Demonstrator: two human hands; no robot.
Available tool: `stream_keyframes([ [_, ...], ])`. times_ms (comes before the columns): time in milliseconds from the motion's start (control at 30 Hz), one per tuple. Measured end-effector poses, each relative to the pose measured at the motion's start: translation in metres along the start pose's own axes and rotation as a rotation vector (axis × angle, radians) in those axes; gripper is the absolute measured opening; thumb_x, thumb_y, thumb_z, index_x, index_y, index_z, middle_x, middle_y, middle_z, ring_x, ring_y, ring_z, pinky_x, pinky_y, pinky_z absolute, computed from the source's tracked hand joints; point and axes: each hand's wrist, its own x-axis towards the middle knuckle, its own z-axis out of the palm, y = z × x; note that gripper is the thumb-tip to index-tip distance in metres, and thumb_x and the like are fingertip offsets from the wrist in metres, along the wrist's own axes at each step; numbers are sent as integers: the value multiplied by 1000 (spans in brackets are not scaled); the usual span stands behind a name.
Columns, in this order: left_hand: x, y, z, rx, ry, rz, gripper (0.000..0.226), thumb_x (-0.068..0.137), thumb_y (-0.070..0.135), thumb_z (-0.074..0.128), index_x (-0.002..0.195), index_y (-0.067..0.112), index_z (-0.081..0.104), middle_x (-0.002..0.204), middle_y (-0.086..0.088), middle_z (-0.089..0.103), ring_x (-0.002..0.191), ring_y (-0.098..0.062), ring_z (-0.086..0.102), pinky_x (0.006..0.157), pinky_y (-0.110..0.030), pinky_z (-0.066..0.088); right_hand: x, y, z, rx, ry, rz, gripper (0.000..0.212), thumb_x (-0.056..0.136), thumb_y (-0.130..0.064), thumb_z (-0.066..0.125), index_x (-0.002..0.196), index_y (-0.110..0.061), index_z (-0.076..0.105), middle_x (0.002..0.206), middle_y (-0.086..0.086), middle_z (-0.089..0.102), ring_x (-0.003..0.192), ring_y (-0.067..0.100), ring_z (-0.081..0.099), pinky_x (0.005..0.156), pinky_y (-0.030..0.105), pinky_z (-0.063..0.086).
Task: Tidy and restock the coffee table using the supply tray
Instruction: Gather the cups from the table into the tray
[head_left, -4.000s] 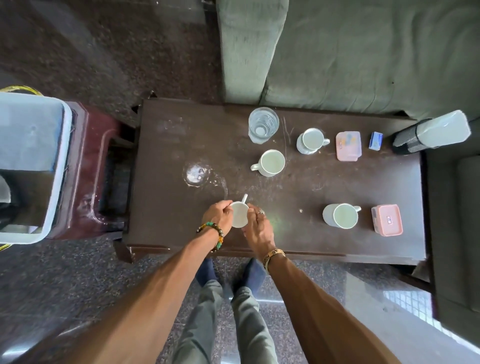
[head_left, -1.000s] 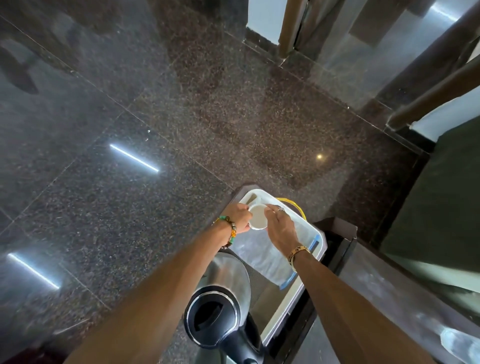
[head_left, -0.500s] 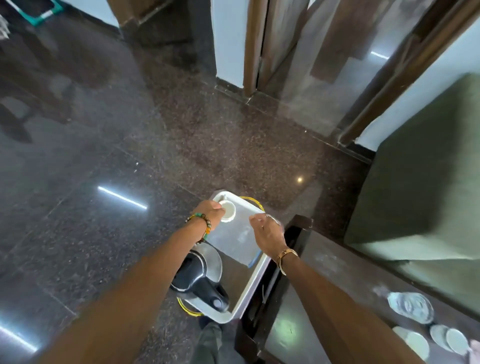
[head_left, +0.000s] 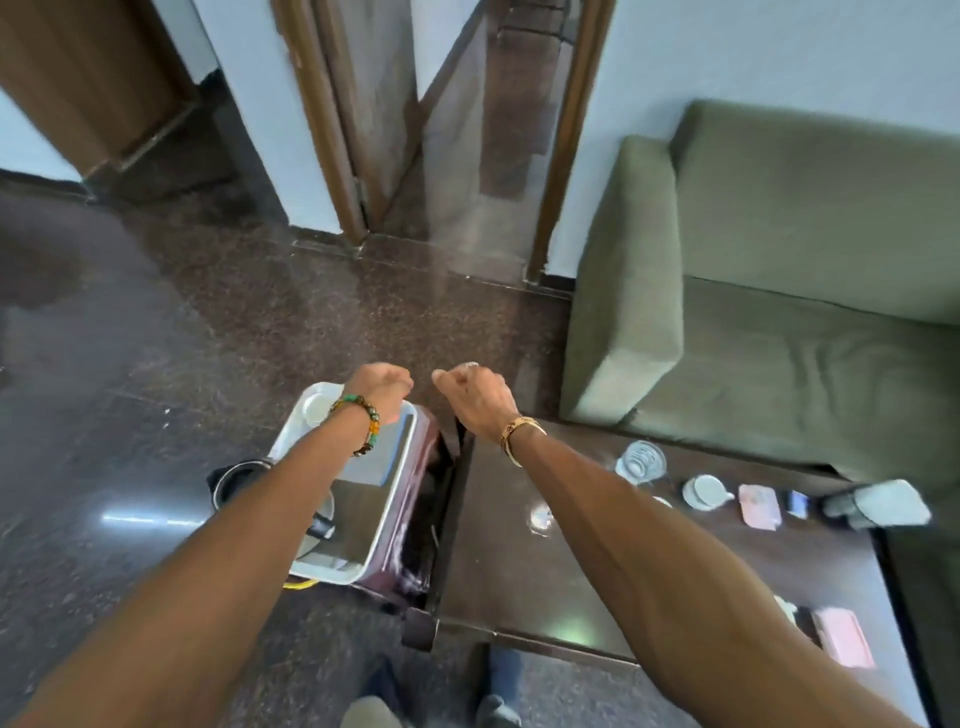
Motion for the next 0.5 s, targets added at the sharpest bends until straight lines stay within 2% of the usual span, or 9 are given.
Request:
stream_keyframes([
  [67,-10,20,9,-53,-14,19,8,92,10,59,94,14,66,87,-13,63,61,-17,59,55,-20,50,-12,7,-20,27,68,27,56,97,-48,46,53,-14,44,65,6,58,73,33,60,75,41,48],
  [133,-20,34,23,-43,-31,71,10,92,10,59,98,12,66,76,-7,59,53,-13,55,48,-18,47,-30,18,-40,56,128,68,55,98,-49,46,59,-11,54,70,6,64,77,33,62,76,39,47],
  [233,-39,40,51,43,-68,150,12,91,12,60,101,16,66,83,-6,63,61,-13,58,49,-19,51,-59,38,-55,82,216,113,52,99,-49,45,74,-8,67,82,12,70,84,36,62,82,40,48],
  [300,-52,33,71,78,-118,170,10,91,13,61,98,17,66,86,-6,64,62,-14,58,51,-20,53,-84,53,-56,87,260,154,50,100,-47,46,65,-14,59,76,10,65,81,36,59,79,38,46],
  [367,-65,25,89,108,-166,179,11,90,14,61,99,16,67,87,-7,65,66,-17,59,60,-27,55,-108,69,-55,91,282,200,48,100,-47,48,61,-19,51,74,9,58,80,36,56,75,36,41],
  [500,-98,20,126,181,-293,220,16,90,14,60,104,15,68,89,-8,66,74,-19,62,73,-35,59,-161,104,-57,127,365,275,50,100,-46,50,66,-10,57,77,17,61,78,36,55,72,37,40],
])
